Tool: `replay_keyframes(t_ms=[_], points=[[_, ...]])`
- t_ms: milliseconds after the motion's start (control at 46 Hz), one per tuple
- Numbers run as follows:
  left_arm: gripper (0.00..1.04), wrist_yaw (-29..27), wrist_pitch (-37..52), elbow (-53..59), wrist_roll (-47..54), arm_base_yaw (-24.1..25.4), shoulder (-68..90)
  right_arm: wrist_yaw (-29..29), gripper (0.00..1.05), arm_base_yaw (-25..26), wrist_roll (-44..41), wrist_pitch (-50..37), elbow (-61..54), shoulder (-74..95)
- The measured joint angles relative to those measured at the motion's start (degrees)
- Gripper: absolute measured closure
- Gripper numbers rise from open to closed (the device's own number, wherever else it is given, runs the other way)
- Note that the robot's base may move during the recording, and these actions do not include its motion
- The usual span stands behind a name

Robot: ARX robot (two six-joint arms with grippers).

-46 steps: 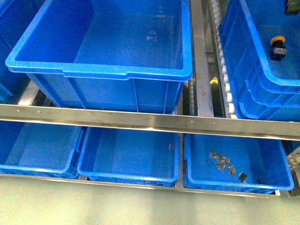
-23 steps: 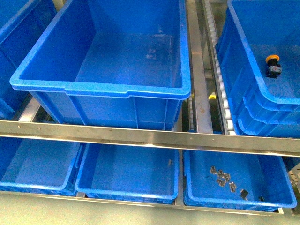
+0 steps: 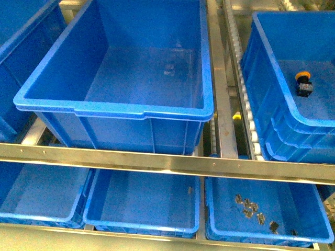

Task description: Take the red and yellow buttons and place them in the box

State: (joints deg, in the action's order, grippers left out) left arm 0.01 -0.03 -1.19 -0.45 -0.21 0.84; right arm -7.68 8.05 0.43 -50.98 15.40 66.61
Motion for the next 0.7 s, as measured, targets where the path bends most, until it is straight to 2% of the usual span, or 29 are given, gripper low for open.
replay_keyframes(t_ms=[152, 326, 413, 566, 609, 696], points=[[1.03, 0.0, 0.0, 0.0, 0.0, 0.0, 0.0, 1.3, 1.02, -1.6, -0.1, 1.0, -3.8, -4.3], [1.03, 0.0, 0.0, 0.0, 0.0, 0.0, 0.0, 3.2, 1.02, -3.3, -0.2, 4.0, -8.0, -11.5], [1.03, 0.0, 0.0, 0.0, 0.0, 0.0, 0.0, 7.1, 1.02, -6.4, -0.2, 5.9, -9.4, -14.8], [1.03, 0.0, 0.0, 0.0, 0.0, 0.0, 0.0, 7.5, 1.02, -7.8, -0.2, 9.0, -11.3, -19.8], [1.03, 0.0, 0.0, 0.0, 0.0, 0.0, 0.0, 7.7, 1.02, -7.8, -0.2, 6.9, -13.0, -20.2], [1.03, 0.0, 0.0, 0.0, 0.0, 0.0, 0.0, 7.7, 1.02, -8.0, -0.2, 10.2, -14.1, -23.8]])
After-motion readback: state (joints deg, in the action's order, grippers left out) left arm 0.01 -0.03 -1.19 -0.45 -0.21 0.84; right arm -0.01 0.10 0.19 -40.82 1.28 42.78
